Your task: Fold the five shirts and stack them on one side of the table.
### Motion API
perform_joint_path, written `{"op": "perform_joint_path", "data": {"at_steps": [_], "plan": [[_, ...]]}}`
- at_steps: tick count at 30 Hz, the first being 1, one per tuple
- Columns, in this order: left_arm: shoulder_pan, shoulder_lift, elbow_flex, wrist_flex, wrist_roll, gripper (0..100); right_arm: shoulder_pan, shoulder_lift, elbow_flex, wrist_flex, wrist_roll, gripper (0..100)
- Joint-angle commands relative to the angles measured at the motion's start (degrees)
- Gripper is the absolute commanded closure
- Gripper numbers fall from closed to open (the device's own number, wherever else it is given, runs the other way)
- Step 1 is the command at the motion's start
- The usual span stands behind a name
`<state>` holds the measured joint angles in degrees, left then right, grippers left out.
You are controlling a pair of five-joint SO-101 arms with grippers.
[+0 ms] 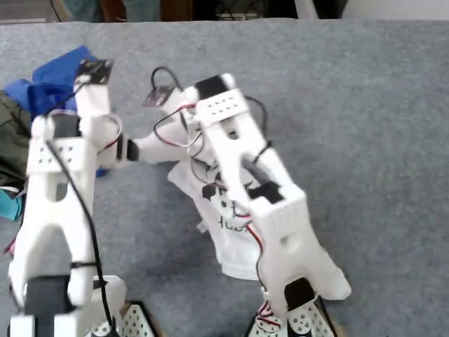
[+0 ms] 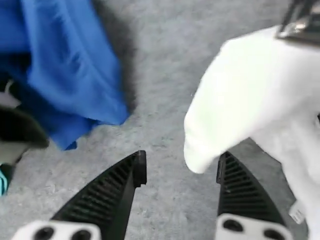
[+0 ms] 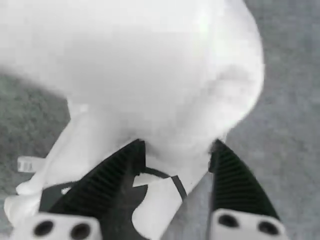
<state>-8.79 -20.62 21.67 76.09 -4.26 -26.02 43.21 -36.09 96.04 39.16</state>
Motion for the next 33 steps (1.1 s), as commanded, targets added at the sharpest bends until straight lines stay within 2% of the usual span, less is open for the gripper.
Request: {"op": "perform_joint_path", "data": {"at_steps": [1, 2, 7, 12, 17, 22, 27, 29, 33], "plan": [[-2.9, -6.2, 5.5, -4.0, -0.3, 75, 0.4, 3.6, -6.1, -0.9, -0.2, 96.1], [-3.4, -7.0, 6.4, -4.2, -0.3, 75, 1.5, 4.4, -8.0, -0.7, -0.3, 99.0], [-3.6, -9.2, 8.0, -3.9, -0.1, 75, 9.8, 5.1, -18.3, 0.6, -5.9, 98.5], [-2.9, -9.1, 7.4, -4.3, 1.9, 75, 21.3, 5.3, -27.7, 4.7, -6.2, 98.5], [1.5, -9.1, 7.4, -4.1, 2.2, 75, 33.6, 5.4, -31.0, 4.7, -4.8, 98.5], [9.1, -9.1, 8.0, -3.8, 2.2, 75, 44.7, 5.5, -29.5, 4.7, 1.9, 98.5], [23.5, -8.8, 10.7, -3.8, 2.5, 75, 56.3, 5.2, -24.2, 4.8, 15.5, 98.5], [28.7, -8.7, 12.4, -6.6, 4.3, 75, 60.6, 5.2, -22.5, 4.9, 20.4, 98.2], [36.2, -8.6, 16.2, -18.2, 7.6, 75, 66.3, 5.1, -18.3, 4.9, 25.8, 93.8]]}}
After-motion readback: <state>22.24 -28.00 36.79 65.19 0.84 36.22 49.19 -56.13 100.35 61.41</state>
